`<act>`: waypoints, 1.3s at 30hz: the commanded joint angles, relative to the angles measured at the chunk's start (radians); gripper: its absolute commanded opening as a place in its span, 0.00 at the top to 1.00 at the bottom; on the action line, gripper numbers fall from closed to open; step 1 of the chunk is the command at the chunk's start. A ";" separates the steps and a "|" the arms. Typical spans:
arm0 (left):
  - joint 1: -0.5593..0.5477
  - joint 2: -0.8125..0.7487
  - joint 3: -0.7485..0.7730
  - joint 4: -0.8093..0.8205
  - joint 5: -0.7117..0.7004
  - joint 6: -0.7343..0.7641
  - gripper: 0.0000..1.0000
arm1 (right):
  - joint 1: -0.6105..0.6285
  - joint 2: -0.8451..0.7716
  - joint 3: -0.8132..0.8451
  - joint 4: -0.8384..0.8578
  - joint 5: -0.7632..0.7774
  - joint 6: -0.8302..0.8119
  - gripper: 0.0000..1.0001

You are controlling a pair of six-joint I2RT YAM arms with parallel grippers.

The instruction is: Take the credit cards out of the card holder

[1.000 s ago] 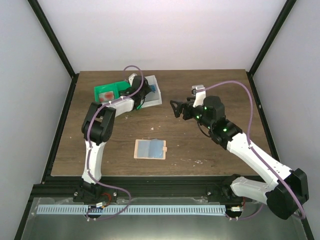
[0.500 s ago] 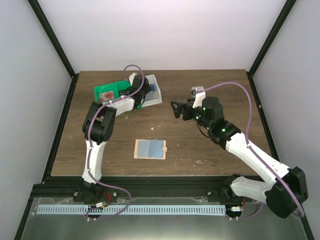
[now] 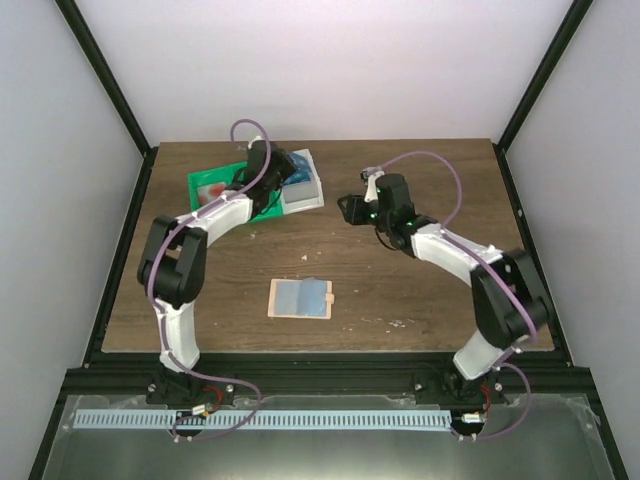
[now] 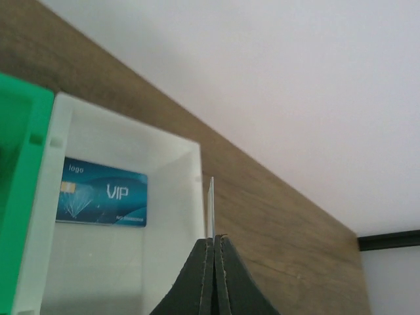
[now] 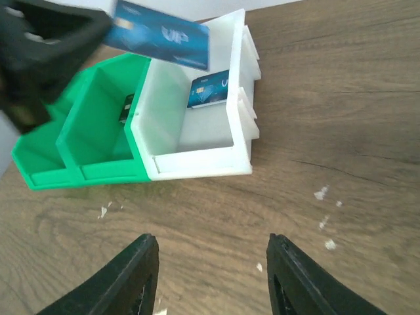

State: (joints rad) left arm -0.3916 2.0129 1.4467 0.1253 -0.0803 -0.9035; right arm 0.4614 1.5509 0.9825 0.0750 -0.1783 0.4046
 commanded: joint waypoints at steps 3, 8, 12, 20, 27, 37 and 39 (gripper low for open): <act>0.048 -0.131 -0.120 -0.003 0.070 0.018 1.00 | -0.005 0.249 0.147 0.159 -0.042 0.015 0.50; 0.075 -0.213 -0.220 0.008 0.117 0.036 1.00 | -0.006 0.406 0.251 0.215 -0.057 0.027 0.49; 0.101 -0.251 -0.274 0.026 0.188 0.028 1.00 | -0.005 0.499 0.323 0.257 -0.114 0.056 0.51; 0.112 -0.307 -0.341 0.040 0.211 0.042 1.00 | -0.004 0.645 0.468 0.240 -0.108 0.087 0.42; 0.113 -0.334 -0.367 0.036 0.237 0.054 1.00 | -0.001 0.735 0.599 0.154 -0.104 0.045 0.59; 0.114 -0.360 -0.382 0.038 0.219 0.068 1.00 | 0.023 0.698 0.578 0.091 -0.067 0.027 0.77; 0.115 -0.366 -0.391 0.054 0.228 0.066 1.00 | 0.026 0.677 0.563 0.085 -0.070 0.034 0.78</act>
State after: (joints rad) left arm -0.2817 1.6703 1.0782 0.1417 0.1402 -0.8516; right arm 0.4747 2.2833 1.5558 0.1947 -0.2646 0.4454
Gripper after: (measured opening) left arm 0.018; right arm 0.229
